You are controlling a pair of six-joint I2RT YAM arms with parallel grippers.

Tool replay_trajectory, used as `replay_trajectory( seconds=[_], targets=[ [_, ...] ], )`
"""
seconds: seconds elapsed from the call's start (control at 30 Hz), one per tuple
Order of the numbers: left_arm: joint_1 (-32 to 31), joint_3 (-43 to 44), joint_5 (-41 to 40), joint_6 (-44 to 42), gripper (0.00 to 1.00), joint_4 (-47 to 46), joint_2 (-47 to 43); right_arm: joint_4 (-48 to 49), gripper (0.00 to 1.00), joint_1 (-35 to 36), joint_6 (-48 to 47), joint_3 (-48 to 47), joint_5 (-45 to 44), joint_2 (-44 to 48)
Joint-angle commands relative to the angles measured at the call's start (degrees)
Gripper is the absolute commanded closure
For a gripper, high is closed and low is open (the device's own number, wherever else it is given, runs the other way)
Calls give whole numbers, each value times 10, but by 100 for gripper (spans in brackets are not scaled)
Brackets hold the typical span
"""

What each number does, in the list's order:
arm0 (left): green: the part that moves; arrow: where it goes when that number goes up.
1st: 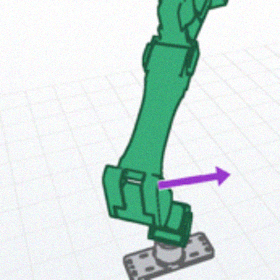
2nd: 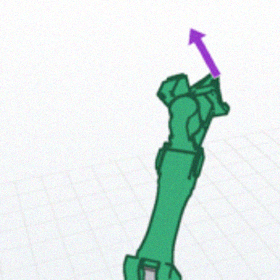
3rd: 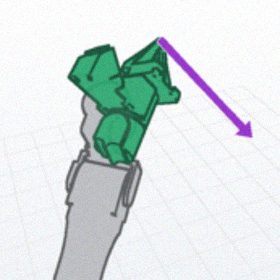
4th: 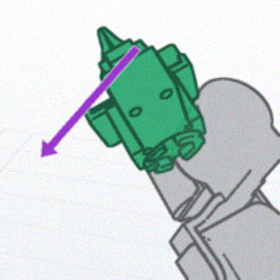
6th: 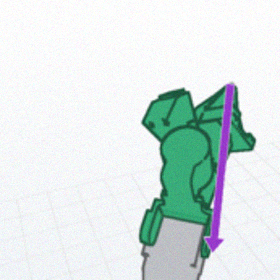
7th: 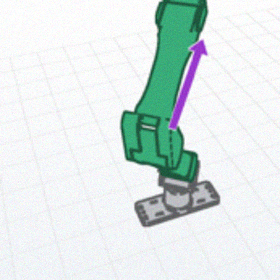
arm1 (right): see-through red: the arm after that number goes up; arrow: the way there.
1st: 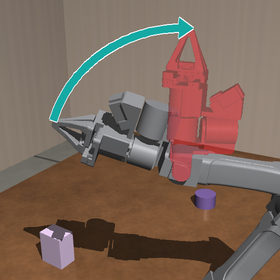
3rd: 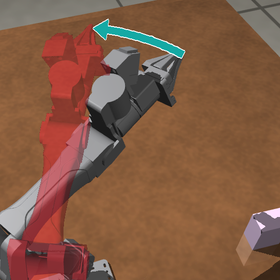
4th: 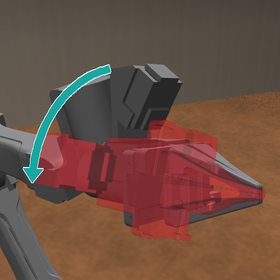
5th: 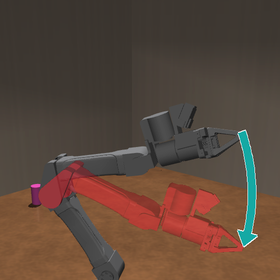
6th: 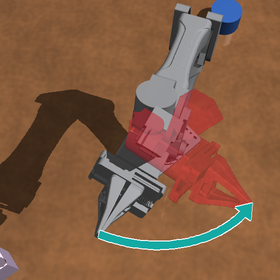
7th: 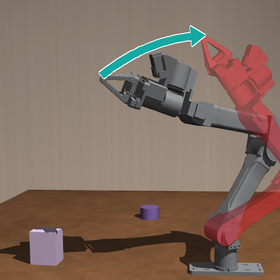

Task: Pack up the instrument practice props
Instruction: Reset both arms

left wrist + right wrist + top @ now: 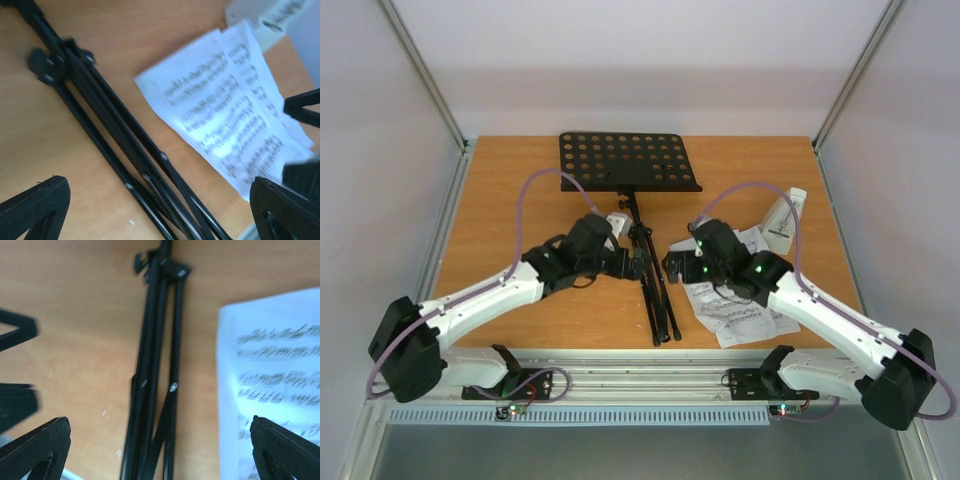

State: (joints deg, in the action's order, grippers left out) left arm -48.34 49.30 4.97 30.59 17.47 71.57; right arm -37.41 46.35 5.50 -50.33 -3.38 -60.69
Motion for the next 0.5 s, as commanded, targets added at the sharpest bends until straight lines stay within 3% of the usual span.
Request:
replay_trajectory(
  seconds=[0.0,0.13,0.3,0.4,0.47],
  targets=[
    [95,40,48,-91,1,21,28,78,2,-113,-78,-22,61,-45],
    [224,16,76,-113,1,15,-4,93,1,-252,-113,-26,77,-42],
    [410,0,44,-134,1,31,-74,155,1,-419,-145,19,120,22],
    [526,-29,58,-118,1,-11,-99,191,2,-522,-141,48,156,47],
    [569,-62,48,-104,1,-71,-104,242,2,-564,-141,83,164,58]
  ],
)
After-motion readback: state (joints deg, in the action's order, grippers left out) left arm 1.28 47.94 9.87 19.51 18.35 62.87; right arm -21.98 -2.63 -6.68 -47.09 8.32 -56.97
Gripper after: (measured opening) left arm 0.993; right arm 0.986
